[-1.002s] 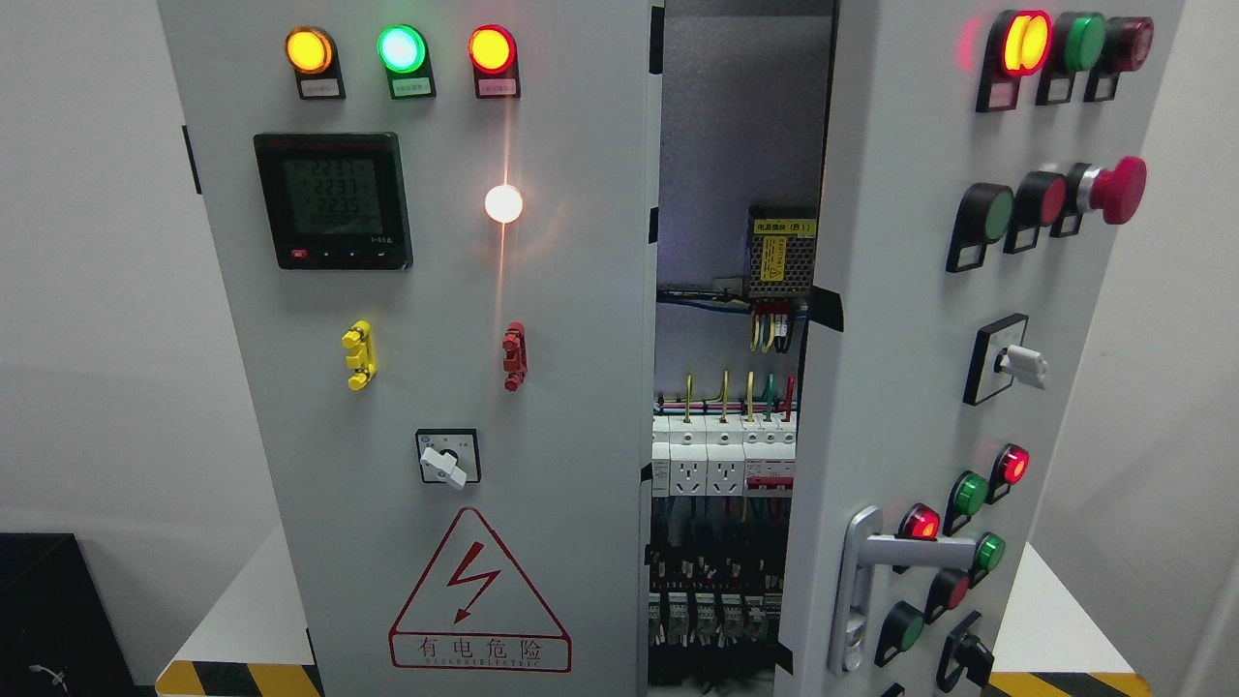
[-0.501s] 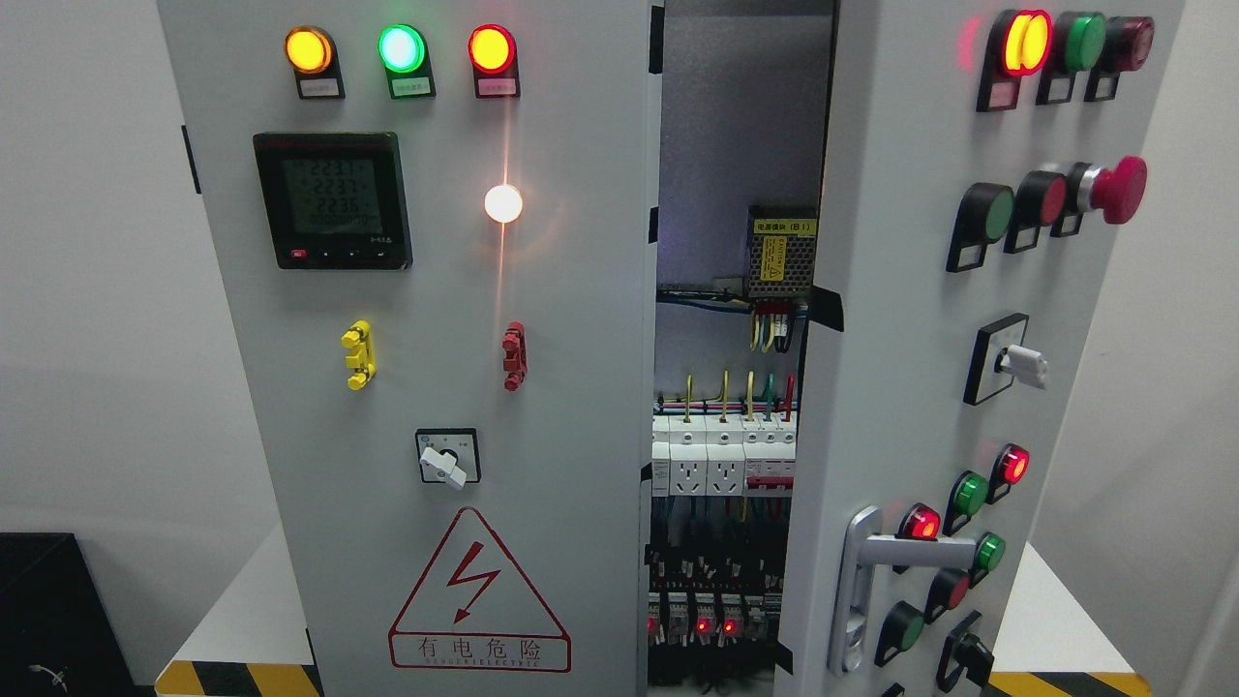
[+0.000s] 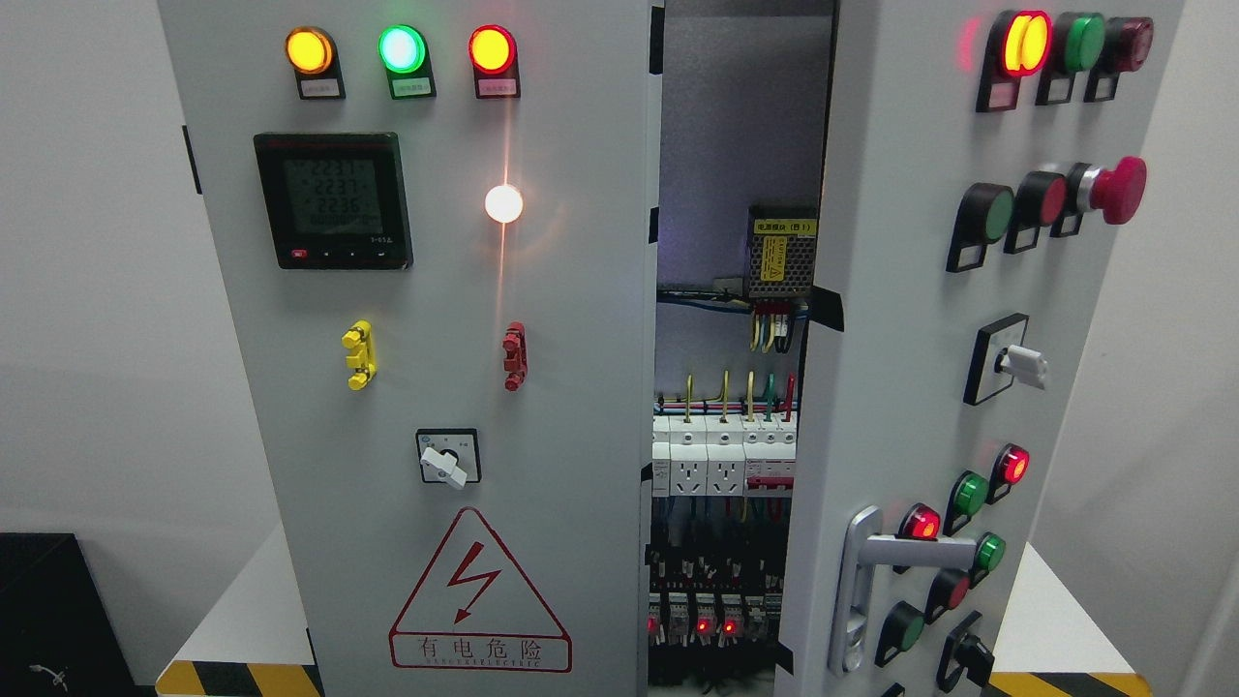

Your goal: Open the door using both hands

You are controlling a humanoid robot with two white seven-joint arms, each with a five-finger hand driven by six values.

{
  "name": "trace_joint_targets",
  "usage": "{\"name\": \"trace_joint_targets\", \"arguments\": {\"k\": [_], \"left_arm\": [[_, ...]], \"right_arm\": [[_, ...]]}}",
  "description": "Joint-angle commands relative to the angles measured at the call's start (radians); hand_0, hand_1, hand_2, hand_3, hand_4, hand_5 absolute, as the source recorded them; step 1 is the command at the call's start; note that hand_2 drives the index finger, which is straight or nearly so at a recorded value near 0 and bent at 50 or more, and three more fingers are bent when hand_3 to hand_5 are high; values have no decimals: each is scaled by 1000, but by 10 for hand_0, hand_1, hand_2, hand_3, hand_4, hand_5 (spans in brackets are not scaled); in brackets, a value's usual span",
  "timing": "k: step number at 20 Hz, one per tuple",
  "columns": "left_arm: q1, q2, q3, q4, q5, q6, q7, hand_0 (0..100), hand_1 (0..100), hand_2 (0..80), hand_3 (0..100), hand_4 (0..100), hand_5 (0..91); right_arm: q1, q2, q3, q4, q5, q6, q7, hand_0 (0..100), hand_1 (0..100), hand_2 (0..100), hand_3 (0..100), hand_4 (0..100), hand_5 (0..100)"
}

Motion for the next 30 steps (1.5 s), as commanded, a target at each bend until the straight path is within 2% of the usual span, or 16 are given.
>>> {"name": "trace_joint_targets", "arguments": {"k": [1,4,9,12,17,21,26,30], "left_arm": [[27,213,-139,-438,59,-7,-2,0,0,0,0,0,0],[15,245,-162,-507,60,-5,-2,0,0,0,0,0,0],[-56,245,-178,-569,65,-5,-2,0,0,0,0,0,0],[-122,242,-200,-592,118,-4,-15,0,0,0,0,0,0],[-234,234,-202,-598,236,1,-123,0,0,0,0,0,0],[-338,204,-200,-593,247,7,-123,0,0,0,0,0,0],[-442,194,-194,-590,325,41,-123,0,0,0,0,0,0],[-531,167,-192,-589,355,70,-121,0,0,0,0,0,0]], "right_arm": [[1,0,-11,0,0,0,0,0,0,0,0,0,0],[-2,0,-11,0,0,0,0,0,0,0,0,0,0],[-2,0,-11,0,0,0,0,0,0,0,0,0,0],[1,0,-11,0,0,0,0,0,0,0,0,0,0],[-2,-1,-11,0,0,0,0,0,0,0,0,0,0],[-2,-1,-11,0,0,0,0,0,0,0,0,0,0],[1,0,-11,0,0,0,0,0,0,0,0,0,0],[1,-1,-11,0,0,0,0,0,0,0,0,0,0]]}}
